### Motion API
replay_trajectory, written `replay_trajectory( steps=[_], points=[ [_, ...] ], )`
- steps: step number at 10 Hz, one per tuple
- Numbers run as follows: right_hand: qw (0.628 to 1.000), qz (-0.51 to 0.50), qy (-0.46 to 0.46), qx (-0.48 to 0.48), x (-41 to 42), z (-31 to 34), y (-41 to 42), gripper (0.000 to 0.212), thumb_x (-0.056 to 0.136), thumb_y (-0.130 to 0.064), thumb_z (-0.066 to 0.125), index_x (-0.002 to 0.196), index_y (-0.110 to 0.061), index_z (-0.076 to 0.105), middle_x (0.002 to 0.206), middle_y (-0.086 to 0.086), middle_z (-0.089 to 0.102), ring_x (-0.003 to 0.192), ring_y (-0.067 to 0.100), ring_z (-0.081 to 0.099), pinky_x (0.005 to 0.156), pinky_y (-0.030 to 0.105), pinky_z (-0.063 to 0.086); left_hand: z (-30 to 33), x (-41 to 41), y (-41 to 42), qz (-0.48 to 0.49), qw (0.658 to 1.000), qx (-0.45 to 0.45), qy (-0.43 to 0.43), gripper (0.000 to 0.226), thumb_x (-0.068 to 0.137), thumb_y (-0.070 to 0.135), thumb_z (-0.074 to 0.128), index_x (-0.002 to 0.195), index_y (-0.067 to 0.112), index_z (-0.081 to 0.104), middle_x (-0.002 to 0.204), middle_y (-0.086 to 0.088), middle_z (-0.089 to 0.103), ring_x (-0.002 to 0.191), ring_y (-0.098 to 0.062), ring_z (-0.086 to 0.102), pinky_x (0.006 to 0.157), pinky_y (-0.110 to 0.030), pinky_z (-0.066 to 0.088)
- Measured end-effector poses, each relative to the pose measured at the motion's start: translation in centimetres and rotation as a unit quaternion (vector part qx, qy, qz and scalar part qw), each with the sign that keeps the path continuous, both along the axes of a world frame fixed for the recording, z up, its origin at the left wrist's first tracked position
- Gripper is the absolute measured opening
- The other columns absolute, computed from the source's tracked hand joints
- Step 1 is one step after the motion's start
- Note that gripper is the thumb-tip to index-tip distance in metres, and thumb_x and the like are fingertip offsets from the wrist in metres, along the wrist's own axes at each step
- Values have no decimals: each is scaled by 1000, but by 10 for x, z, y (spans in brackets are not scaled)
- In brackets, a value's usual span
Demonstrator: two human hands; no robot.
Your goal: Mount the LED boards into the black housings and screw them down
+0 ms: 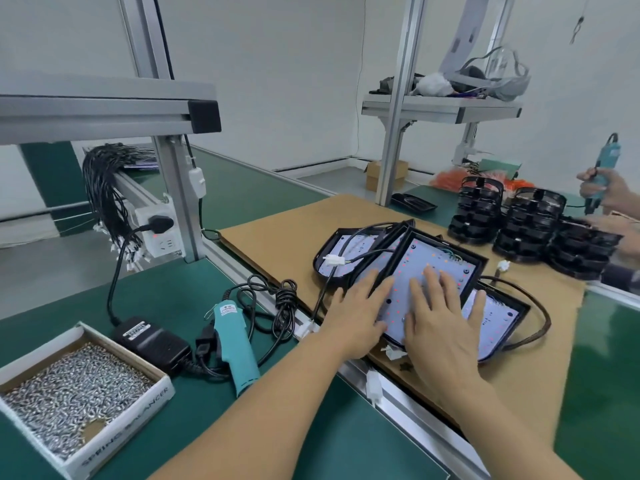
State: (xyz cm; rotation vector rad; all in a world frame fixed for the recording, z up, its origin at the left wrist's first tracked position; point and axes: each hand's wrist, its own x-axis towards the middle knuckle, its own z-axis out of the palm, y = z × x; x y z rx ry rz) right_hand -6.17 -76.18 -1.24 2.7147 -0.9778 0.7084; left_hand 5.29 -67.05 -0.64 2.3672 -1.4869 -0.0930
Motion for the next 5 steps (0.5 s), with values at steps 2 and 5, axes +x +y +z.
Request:
replay_trajectory(
  steps=[2, 5],
  points=[
    [995, -42, 87, -23, 22, 8, -4, 56, 101, -25, 31, 152, -12, 9, 161, 10, -5, 147, 30, -5, 108, 65, -12, -1, 2, 10, 21, 996, 74, -37, 58, 100, 33, 43, 152, 31, 19, 161, 2, -11, 147, -20, -2, 118, -51, -1],
    [993, 14, 108, -49, 6, 24, -5, 54, 92, -20, 42, 145, -25, 31, 157, 3, 16, 145, 22, 10, 104, 63, -17, 57, 8, 78, 64, 985, -113, 112, 47, 97, 10, 47, 143, 21, 43, 152, 4, 34, 131, -14, 42, 111, -24, 28]
  ],
)
